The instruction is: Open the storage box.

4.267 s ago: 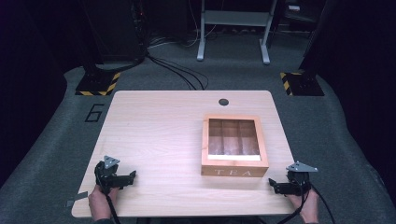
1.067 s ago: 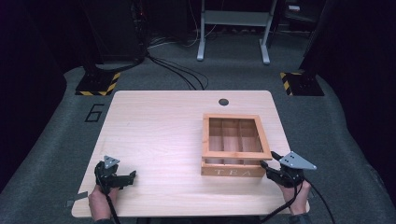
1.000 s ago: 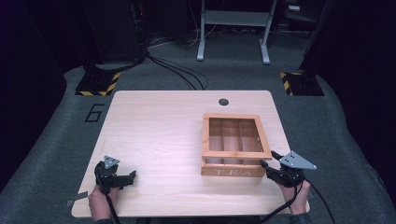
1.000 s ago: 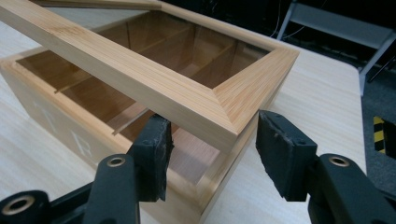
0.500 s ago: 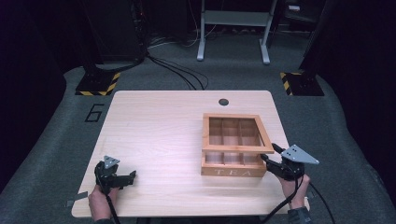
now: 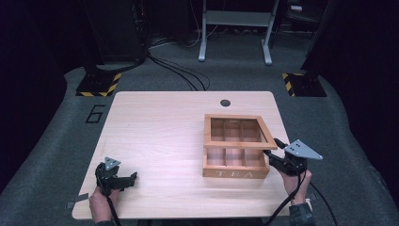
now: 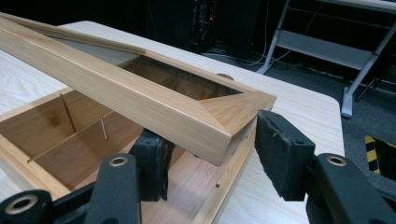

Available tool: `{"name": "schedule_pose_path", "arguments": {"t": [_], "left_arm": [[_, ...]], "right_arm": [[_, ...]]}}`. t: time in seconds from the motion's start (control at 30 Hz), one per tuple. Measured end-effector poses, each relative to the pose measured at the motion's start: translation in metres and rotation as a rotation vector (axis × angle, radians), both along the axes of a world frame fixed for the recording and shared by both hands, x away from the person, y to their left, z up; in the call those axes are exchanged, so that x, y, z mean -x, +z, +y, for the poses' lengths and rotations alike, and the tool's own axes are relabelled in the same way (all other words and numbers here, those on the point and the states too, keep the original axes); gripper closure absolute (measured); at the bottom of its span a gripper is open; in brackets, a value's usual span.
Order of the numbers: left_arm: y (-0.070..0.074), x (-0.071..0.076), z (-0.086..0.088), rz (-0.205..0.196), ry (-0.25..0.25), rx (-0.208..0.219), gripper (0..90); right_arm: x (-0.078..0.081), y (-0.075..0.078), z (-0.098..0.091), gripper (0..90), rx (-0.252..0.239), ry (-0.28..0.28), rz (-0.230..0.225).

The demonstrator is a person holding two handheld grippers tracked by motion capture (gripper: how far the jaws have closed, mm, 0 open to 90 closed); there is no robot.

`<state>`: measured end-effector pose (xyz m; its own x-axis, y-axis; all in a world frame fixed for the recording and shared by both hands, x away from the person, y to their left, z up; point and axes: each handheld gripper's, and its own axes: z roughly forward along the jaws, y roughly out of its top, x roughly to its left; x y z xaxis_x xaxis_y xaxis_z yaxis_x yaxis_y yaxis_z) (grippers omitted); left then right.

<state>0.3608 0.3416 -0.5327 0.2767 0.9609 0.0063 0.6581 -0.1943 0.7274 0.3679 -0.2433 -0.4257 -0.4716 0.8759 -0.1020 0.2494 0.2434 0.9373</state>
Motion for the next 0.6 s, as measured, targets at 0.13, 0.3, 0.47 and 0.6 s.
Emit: {"name": "schedule_pose_path", "arguments": {"t": [0.13,0.3,0.47,0.6], "left_arm": [[0.0,0.0,0.0,0.001,0.001,0.002,0.4],[0.0,0.0,0.0,0.001,0.001,0.001,0.4],[0.0,0.0,0.0,0.001,0.001,0.001,0.4],[0.0,0.0,0.0,-0.001,0.0,0.002,0.4]], "right_arm": [[-0.004,0.003,0.0,48.1,0.003,0.0,-0.011],[-0.008,0.008,0.0,49.8,-0.007,-0.007,-0.023],[-0.014,0.012,0.0,49.9,-0.011,-0.01,-0.037],[-0.018,0.015,0.001,51.4,-0.01,-0.022,-0.049]]}}
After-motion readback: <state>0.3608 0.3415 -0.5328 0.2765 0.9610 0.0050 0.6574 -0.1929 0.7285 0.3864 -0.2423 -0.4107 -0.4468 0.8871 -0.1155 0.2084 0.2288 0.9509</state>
